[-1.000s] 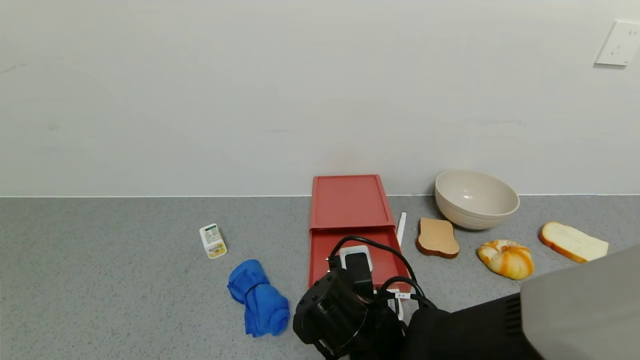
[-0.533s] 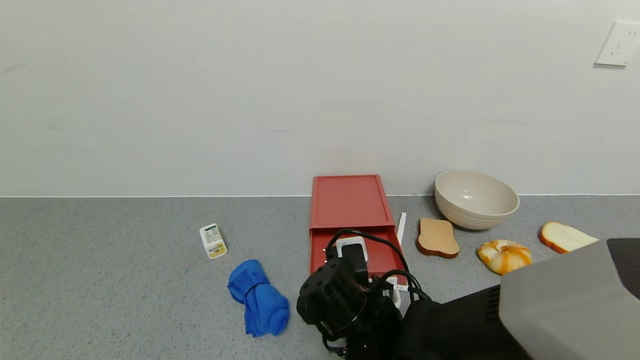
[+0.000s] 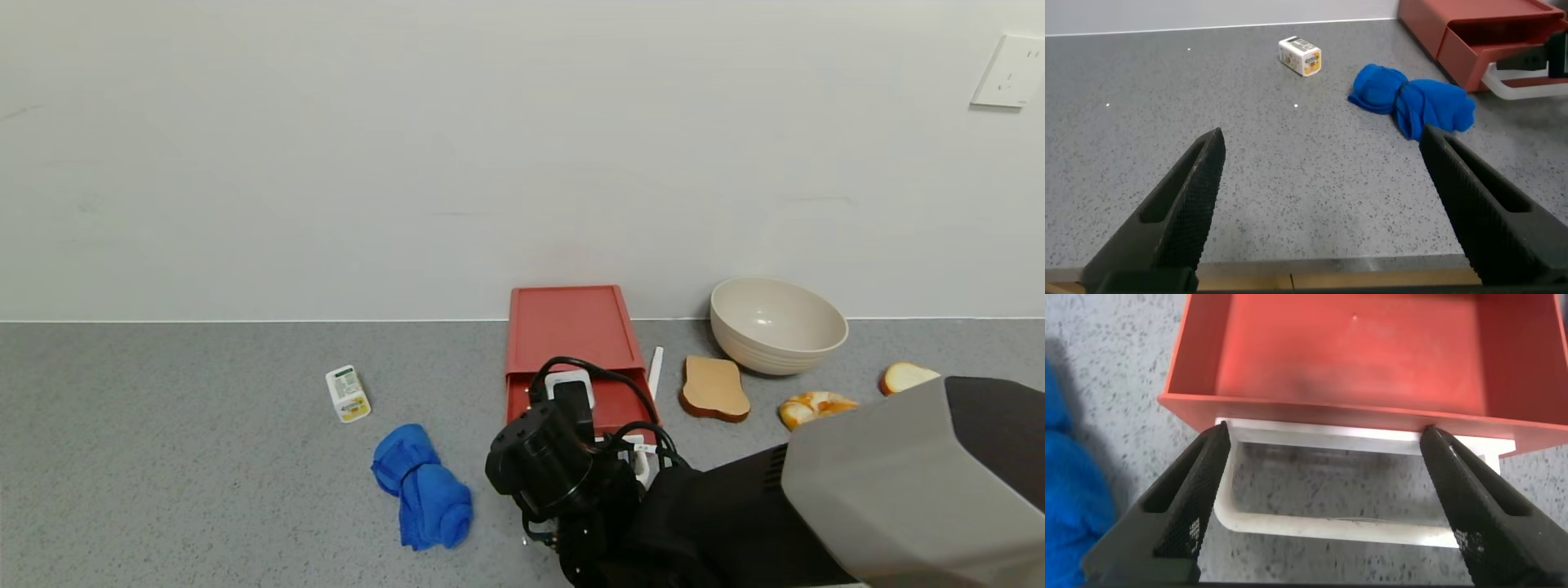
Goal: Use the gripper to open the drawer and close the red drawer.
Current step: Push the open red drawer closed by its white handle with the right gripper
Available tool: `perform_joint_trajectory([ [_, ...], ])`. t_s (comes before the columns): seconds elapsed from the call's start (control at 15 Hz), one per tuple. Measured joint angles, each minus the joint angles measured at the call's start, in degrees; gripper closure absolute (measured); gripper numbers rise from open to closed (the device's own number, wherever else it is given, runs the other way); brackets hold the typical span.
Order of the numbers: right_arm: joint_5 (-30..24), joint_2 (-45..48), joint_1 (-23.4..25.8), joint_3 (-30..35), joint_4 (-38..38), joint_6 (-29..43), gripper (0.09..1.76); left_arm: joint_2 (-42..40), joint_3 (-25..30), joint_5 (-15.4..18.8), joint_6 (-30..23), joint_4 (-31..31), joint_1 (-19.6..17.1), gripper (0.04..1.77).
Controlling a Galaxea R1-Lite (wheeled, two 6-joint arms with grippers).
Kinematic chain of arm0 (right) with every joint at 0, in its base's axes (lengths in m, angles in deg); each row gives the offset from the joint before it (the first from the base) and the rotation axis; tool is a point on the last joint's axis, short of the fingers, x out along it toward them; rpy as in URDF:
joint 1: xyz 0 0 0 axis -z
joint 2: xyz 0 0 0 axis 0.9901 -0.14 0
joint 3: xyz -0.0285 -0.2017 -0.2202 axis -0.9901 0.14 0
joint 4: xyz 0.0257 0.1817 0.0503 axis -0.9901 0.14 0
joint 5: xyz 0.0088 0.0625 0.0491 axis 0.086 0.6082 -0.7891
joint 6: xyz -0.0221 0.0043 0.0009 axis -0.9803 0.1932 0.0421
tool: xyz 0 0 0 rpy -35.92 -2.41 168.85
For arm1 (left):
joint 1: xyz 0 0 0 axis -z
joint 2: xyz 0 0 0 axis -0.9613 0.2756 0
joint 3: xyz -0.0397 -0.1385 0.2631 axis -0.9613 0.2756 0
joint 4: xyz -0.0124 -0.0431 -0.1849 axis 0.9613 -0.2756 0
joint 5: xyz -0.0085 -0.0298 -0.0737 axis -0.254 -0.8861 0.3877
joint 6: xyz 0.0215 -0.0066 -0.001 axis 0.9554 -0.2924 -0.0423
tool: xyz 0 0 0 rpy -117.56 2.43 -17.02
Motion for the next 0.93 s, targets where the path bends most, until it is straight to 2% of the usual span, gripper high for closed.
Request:
perform_joint_trajectory([
  [0.33,-3.5,-1.2,0.6,-1.7,-3.5,-3.1,0.14,0.0,0.0,0.0,0.0,0.0,0.0,0.09],
  [0.47,-3.7,-1.9,1.2,-2.5,-5.6,-5.2,0.14,0.0,0.0,0.0,0.0,0.0,0.0,0.09],
  [0.93,-3.9,-4.0,2.6,-5.5,-5.7,-5.9,0.14,0.0,0.0,0.0,-0.1,-0.1,0.0,0.09],
])
